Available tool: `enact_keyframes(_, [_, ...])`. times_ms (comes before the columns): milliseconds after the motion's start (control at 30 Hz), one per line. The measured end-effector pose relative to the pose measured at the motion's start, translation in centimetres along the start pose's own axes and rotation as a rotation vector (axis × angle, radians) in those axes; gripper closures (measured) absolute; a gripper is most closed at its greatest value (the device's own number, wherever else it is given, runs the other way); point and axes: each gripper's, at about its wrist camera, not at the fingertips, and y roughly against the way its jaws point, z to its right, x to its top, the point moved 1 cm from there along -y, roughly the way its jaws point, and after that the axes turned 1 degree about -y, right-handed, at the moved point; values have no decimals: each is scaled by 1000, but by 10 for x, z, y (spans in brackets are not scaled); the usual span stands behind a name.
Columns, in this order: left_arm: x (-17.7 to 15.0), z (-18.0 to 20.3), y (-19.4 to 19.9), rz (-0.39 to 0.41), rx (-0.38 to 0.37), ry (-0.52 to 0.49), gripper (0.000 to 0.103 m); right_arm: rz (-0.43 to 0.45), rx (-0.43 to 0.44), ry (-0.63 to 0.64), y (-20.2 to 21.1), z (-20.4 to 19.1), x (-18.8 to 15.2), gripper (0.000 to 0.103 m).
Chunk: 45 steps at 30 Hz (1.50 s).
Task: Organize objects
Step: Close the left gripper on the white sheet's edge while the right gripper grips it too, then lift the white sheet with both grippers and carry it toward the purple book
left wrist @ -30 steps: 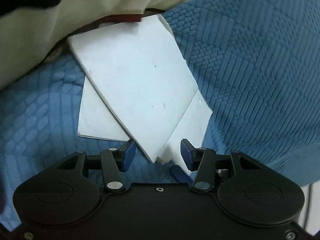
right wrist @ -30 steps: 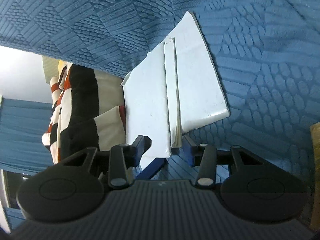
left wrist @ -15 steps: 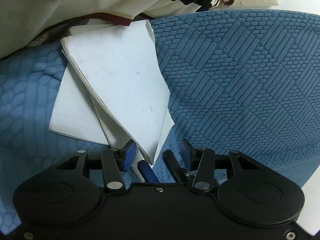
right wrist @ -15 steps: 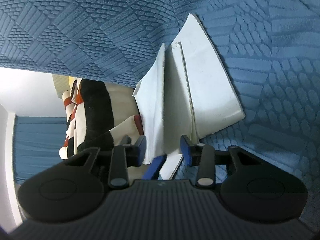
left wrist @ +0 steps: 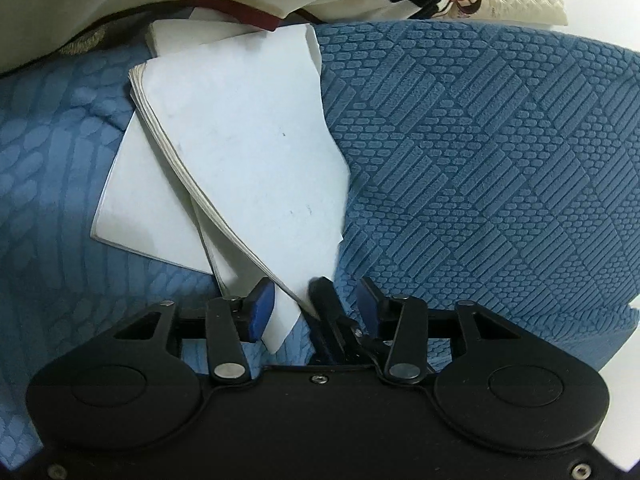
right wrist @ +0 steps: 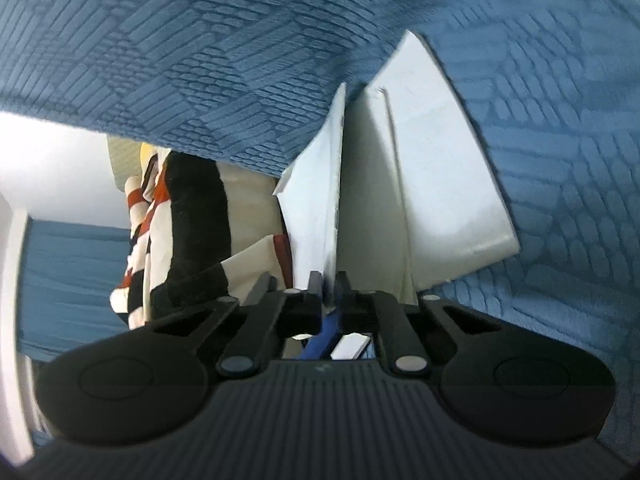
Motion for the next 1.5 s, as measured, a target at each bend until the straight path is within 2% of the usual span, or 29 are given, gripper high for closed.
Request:
enact_keyframes(133, [2, -1, 2, 11, 2, 5, 57, 5, 1, 21, 7, -8, 2, 98])
enact_keyframes(267, [3, -4, 6, 46, 45, 7, 56, 9, 16, 13, 18, -13, 2, 98])
enact_keyframes(533, [3, -7, 8, 58, 42, 40, 56, -7, 49, 28, 38, -26, -6, 98])
enact_keyframes(633, [3, -8, 10, 69, 67, 46, 61, -14, 54, 31, 46, -26, -10, 97])
enact_keyframes(833, [3, -9, 10, 69, 73, 52, 71, -22, 50, 27, 56, -23, -11, 97])
enact_keyframes(1000, [6, -11, 13, 89, 93, 57, 73, -28, 53, -3, 67, -15, -14, 97])
enact_keyframes(1200, [1, -3, 9, 61, 94, 17, 88, -10, 78, -43, 81, -10, -13, 97])
enact_keyframes(1500, [-11, 6, 13, 48, 76, -13, 97, 19, 22, -26, 97, -4, -12, 96])
